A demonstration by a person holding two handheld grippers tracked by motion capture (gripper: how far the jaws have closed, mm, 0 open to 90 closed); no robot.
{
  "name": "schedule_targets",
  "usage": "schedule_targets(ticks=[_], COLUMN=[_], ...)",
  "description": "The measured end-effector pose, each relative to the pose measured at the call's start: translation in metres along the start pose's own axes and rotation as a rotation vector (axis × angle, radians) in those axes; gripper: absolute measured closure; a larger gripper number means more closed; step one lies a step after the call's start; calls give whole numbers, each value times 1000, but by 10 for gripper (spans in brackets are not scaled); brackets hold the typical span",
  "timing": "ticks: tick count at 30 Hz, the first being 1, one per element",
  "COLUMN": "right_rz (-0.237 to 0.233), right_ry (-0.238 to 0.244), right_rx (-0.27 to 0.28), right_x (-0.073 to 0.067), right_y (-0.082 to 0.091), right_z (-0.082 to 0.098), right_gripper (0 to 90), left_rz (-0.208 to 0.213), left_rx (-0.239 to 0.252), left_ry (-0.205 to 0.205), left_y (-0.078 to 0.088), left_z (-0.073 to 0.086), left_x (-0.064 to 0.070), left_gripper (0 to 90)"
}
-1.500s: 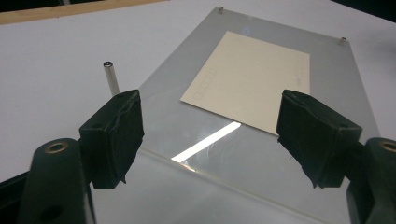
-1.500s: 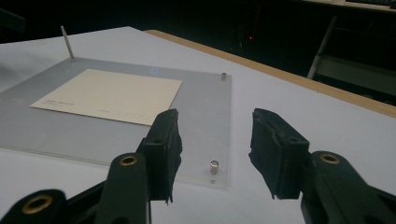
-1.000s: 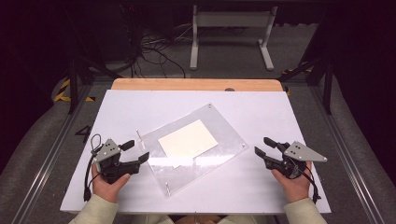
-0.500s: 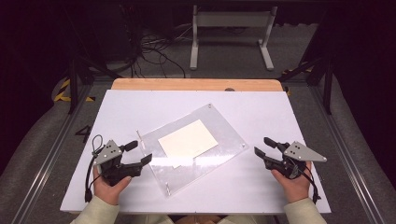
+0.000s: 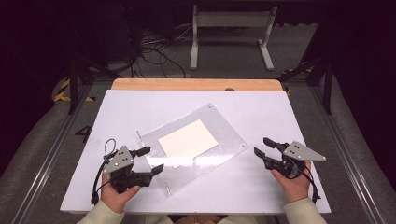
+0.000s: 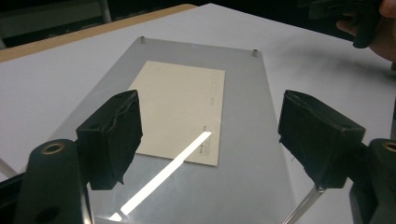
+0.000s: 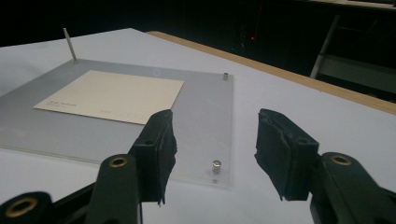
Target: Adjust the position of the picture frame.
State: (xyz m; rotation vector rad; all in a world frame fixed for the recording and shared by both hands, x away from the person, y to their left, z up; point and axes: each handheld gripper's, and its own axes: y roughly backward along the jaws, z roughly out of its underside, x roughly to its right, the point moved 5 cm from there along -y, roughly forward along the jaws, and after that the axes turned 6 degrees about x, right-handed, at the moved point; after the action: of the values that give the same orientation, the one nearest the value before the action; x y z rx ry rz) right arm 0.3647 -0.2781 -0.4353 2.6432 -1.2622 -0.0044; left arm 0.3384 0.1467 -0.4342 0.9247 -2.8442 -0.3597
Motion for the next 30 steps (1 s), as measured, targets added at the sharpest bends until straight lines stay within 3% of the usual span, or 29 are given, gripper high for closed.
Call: schedule_targets(ticks=[5,17,22,30], right_rz=[0,-3,-5,-11], right_ry=[-2,-11,-12,-17], right_rx=[3,-5,1,-3], right_x=[0,0,1,0], right_y=[0,-1,0,-1], right_z=[0,1,1,1], right_gripper=[465,465,465,464], left_rz=[42,134,197,244], left_rx=[-45,-148,-200,-284], left_ry=[-20,-17,0,-44], left_y=[-6,-18,-21,-28], left_z=[4,17,22,32], left_x=[6,12,18,26], left_gripper=[220,227,247,292])
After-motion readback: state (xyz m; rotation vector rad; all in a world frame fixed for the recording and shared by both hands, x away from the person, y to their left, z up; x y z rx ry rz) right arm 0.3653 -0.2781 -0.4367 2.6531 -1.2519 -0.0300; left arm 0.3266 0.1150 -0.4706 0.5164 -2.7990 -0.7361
